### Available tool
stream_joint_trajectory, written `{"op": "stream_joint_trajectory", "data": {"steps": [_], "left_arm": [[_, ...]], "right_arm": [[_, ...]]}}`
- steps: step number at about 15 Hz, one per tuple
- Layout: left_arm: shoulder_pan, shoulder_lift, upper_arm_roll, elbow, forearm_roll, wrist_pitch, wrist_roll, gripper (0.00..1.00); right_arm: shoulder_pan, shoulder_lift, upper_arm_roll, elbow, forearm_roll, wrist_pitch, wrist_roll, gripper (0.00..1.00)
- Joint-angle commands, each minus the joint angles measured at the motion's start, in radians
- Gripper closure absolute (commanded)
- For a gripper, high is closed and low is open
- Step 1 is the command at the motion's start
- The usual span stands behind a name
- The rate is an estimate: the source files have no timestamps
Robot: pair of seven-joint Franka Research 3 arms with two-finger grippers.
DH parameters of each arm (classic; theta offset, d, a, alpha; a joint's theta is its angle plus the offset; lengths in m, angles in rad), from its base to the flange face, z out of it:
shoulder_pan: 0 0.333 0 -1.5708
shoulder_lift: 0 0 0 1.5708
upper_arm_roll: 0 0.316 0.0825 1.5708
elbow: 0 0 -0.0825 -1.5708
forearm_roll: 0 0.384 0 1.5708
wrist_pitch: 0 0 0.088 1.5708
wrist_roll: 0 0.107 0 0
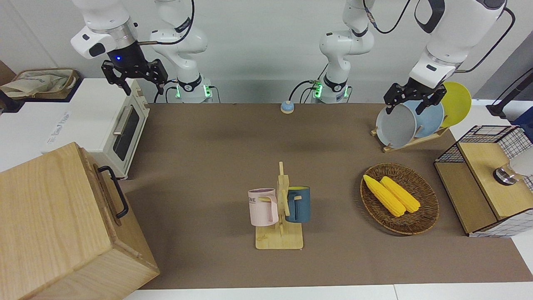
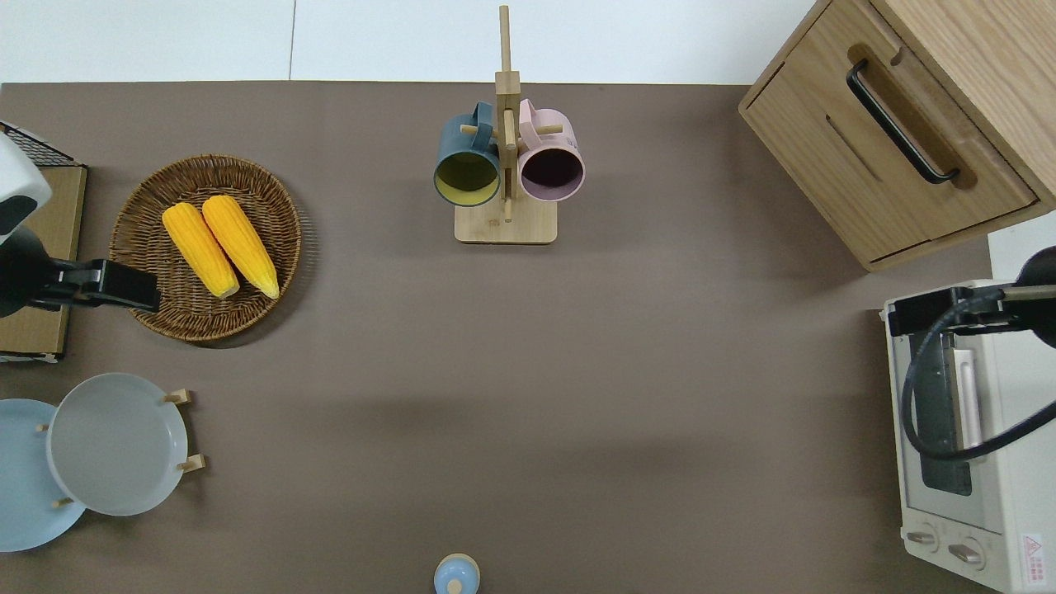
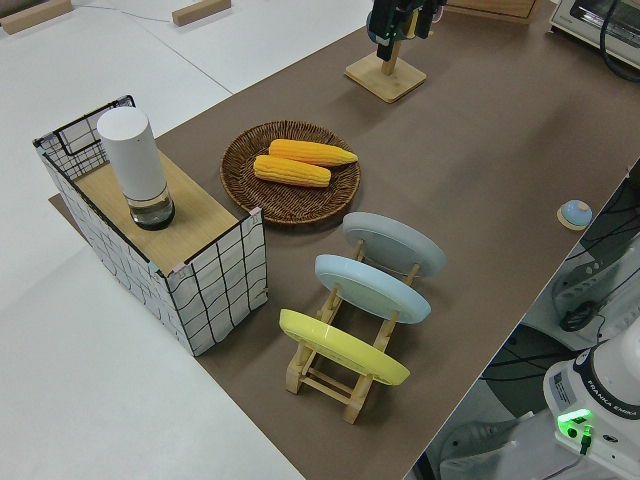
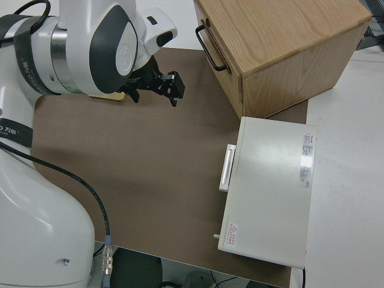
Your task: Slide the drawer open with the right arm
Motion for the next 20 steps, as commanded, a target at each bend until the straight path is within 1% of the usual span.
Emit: {"op": "stream_joint_trajectory", "data": {"steps": [1, 4, 5, 6, 13, 15, 17, 19, 20], "left_arm": [[-0.007, -0.004, 0.0, 0.009, 0.018, -0.018, -0.01, 0.01], [-0.007, -0.004, 0.0, 0.01, 0.018, -0.018, -0.01, 0.01], [-0.007, -0.004, 0.0, 0.01, 0.018, -0.018, -0.01, 0.01], [-0.007, -0.004, 0.0, 0.01, 0.018, -0.018, -0.01, 0.0], [-0.007, -0.004, 0.0, 0.009, 0.018, -0.018, -0.01, 0.01], [-0.007, -0.004, 0.0, 0.01, 0.018, -0.018, -0.01, 0.0], [-0.007, -0.004, 0.0, 0.009, 0.018, -0.018, -0.01, 0.01], [-0.007, -0.004, 0.0, 0.009, 0.018, -0.018, -0.01, 0.01], [-0.007, -0.004, 0.0, 0.01, 0.018, -0.018, -0.01, 0.01]], "right_arm": [[-0.007, 0.041, 0.01, 0.037, -0.004, -0.013, -0.026, 0.015], [-0.01, 0.041, 0.01, 0.04, 0.006, -0.013, -0.023, 0.015], [-0.006, 0.041, 0.01, 0.05, 0.007, -0.013, -0.022, 0.015], [-0.006, 0.041, 0.01, 0.053, 0.008, -0.015, -0.023, 0.015], [-0.004, 0.04, 0.01, 0.053, 0.005, -0.021, -0.025, 0.015], [-0.004, 0.04, 0.014, 0.053, -0.007, -0.024, -0.023, 0.015], [-0.004, 0.04, 0.014, 0.066, -0.012, -0.027, -0.023, 0.015], [-0.003, 0.04, 0.017, 0.067, -0.059, -0.03, -0.026, 0.015], [0.006, 0.04, 0.033, 0.067, -0.09, -0.036, -0.032, 0.015]]}}
